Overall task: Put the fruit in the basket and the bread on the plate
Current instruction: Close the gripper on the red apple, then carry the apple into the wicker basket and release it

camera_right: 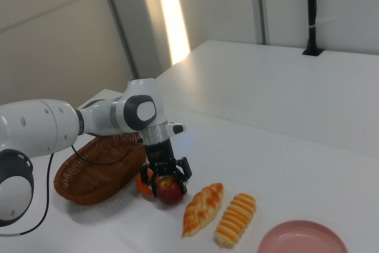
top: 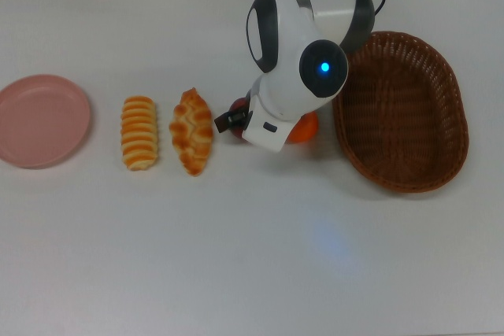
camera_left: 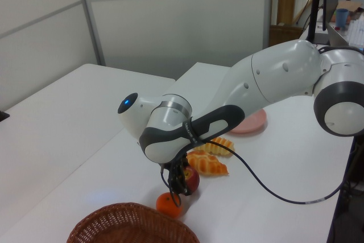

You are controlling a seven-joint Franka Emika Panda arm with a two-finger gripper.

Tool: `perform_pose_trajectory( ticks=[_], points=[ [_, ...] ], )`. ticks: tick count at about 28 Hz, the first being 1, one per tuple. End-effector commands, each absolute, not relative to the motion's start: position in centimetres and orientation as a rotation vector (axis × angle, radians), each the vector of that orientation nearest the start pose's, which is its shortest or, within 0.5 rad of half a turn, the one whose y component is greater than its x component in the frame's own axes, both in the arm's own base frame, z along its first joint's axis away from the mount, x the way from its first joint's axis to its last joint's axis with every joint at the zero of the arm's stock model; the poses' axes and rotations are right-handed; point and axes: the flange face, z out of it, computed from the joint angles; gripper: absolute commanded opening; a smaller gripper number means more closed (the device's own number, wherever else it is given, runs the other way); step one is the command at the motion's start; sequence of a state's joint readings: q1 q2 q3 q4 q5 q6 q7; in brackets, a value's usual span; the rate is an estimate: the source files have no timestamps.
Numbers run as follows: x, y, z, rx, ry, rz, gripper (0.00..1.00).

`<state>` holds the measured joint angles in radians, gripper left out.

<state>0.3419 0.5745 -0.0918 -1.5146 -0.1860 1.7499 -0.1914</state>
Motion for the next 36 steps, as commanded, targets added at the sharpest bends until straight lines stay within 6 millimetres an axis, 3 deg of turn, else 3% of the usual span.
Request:
perform_pose_trajectory(
  ticks=[1,3,4,9,10,13,14,15,17,19,23,26,29,36],
  points=[
    [64.7,15.6,31.9,-3.254,-0.825,0.500,0.30],
    [64.7,15.6,32.2,-3.251,-0.815,0.492,0.05],
    [64.8,15.5,32.4,-3.251,-0.810,0.487,0.00],
    [65.2,15.6,35.9,-3.260,-0.793,0.399,0.00],
    [65.3,15.8,38.2,-3.258,-0.781,0.334,0.00],
    [65.2,16.6,40.9,-3.242,-0.737,0.252,0.00],
    [65.1,17.1,41.7,-3.235,-0.732,0.227,0.00],
    [64.7,19.1,43.1,-3.216,-0.758,0.178,0.00],
    [64.2,21.2,44.3,-3.195,-0.794,0.139,0.00],
    [63.5,23.2,44.3,-3.180,-0.824,0.129,0.00],
    [60.8,30.3,43.8,-3.169,-0.875,0.095,0.03],
    [59.2,33.3,43.0,-3.189,-0.923,0.090,0.03],
    [57.8,36.2,40.8,-3.219,-0.945,0.114,0.03],
    [56.8,37.0,36.8,-3.229,-0.990,0.219,0.03]
  ],
)
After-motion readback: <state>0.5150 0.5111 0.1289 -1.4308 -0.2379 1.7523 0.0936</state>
